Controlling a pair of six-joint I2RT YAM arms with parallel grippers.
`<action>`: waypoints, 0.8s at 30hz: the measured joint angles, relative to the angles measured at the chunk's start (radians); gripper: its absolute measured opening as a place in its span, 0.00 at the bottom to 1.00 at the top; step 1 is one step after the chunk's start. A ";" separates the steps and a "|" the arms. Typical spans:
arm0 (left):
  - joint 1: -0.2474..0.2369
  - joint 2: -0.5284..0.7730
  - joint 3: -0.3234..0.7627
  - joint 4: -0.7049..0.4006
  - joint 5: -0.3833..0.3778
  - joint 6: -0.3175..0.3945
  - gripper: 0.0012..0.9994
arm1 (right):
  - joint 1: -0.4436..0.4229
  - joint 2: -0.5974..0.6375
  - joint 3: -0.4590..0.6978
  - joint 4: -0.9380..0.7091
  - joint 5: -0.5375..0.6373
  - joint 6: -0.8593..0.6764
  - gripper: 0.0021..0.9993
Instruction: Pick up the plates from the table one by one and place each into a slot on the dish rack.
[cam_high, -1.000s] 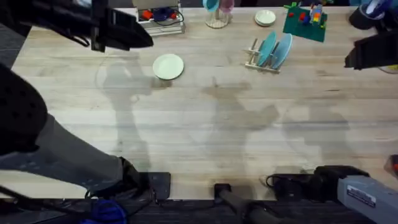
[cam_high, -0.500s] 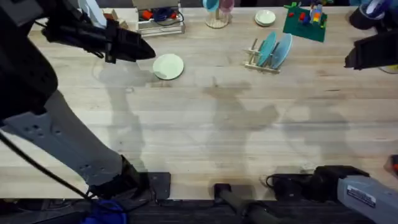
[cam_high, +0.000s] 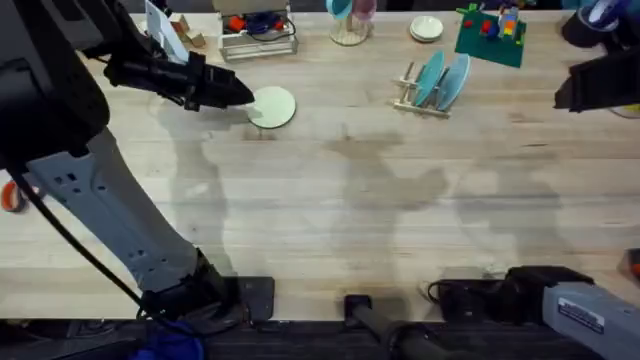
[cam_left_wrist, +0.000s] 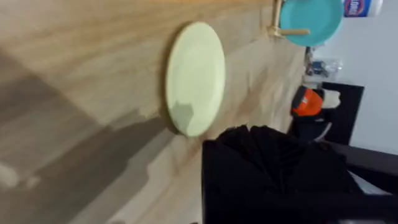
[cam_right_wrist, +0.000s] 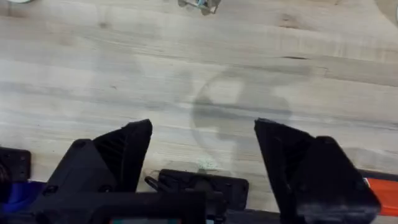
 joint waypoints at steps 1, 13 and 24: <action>0.000 0.003 0.000 0.019 0.000 -0.009 0.04 | 0.000 0.000 0.000 0.000 0.000 0.000 1.00; 0.003 0.156 0.002 0.107 0.050 -0.070 0.04 | 0.000 0.000 0.000 0.000 0.000 0.000 1.00; 0.003 0.163 0.008 0.114 0.067 -0.067 0.04 | 0.000 0.000 0.000 0.000 0.000 0.000 0.99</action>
